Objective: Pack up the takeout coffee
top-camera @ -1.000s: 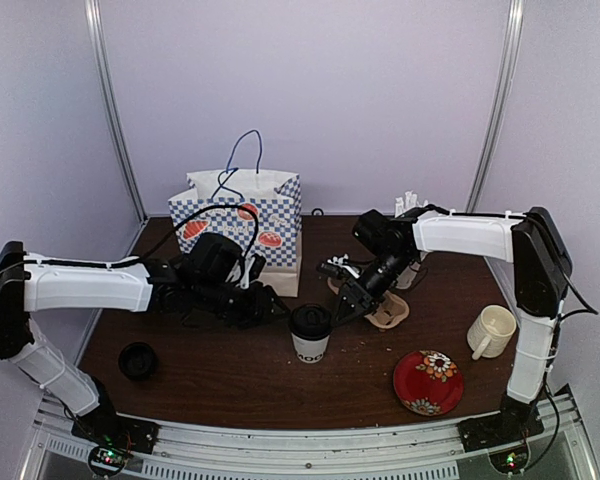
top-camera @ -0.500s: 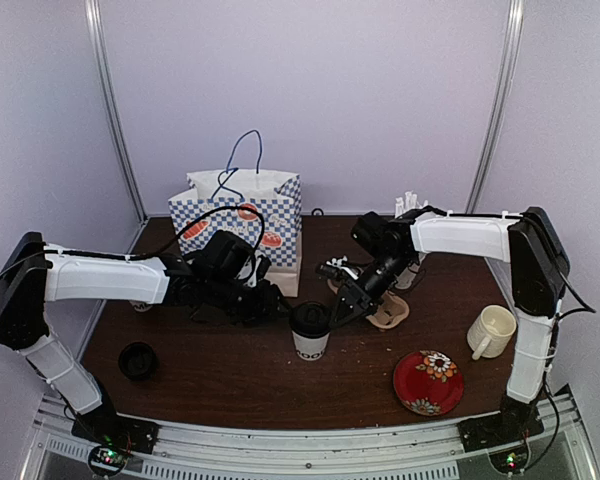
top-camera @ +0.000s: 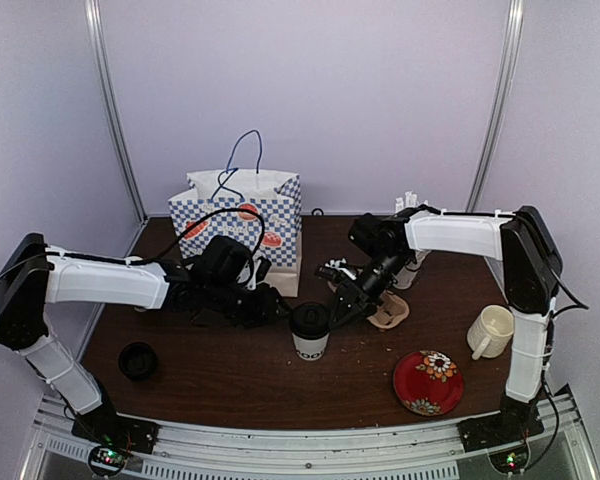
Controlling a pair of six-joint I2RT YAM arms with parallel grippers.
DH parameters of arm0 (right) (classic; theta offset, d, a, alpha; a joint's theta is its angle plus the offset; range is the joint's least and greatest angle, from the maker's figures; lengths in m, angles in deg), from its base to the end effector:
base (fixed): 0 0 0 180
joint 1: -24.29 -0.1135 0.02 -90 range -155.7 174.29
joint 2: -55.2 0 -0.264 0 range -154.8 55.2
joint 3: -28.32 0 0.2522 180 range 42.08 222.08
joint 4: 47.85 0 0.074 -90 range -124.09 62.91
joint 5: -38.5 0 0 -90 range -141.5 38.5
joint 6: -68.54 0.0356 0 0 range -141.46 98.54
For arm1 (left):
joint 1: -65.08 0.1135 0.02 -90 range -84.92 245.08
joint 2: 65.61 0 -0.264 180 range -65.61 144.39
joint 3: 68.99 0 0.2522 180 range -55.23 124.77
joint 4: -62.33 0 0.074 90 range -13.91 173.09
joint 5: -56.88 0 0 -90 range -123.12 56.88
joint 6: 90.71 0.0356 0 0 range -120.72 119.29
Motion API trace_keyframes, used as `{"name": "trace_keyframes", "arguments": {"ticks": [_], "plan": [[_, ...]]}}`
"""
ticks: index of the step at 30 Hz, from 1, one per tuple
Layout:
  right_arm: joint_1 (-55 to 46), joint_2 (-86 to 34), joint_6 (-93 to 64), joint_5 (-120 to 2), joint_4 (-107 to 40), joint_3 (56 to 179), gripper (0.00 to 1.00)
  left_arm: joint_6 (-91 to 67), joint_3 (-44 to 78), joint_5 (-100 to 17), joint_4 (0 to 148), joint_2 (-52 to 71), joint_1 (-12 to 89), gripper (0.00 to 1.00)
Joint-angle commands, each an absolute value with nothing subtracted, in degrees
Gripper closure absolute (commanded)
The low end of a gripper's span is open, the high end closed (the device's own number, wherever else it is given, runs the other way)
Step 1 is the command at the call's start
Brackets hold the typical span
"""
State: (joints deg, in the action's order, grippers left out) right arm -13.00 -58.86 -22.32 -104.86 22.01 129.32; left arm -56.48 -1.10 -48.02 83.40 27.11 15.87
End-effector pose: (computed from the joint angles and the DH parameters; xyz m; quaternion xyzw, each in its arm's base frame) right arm 0.2890 0.2560 0.2031 0.3177 -0.8338 -0.4429 0.0877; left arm 0.2131 -0.2610 0.1934 -0.0040 0.9203 -0.3685 0.1313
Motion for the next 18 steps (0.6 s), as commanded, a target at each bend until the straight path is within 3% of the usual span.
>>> {"name": "trace_keyframes", "arguments": {"ticks": [1,9,18], "plan": [[-12.7,-64.1,-21.7,-91.0,19.3,129.7,0.6,-53.5,-4.0,-41.0,101.1,31.7,15.1,0.57],[-11.0,-58.8,-25.3,-100.4,21.5,132.6,0.55,-49.1,1.5,-39.1,100.5,23.0,13.2,0.52],[-9.5,-58.9,-25.8,-101.6,22.7,134.3,0.52,-48.7,2.5,-40.6,96.2,18.6,13.1,0.47]]}}
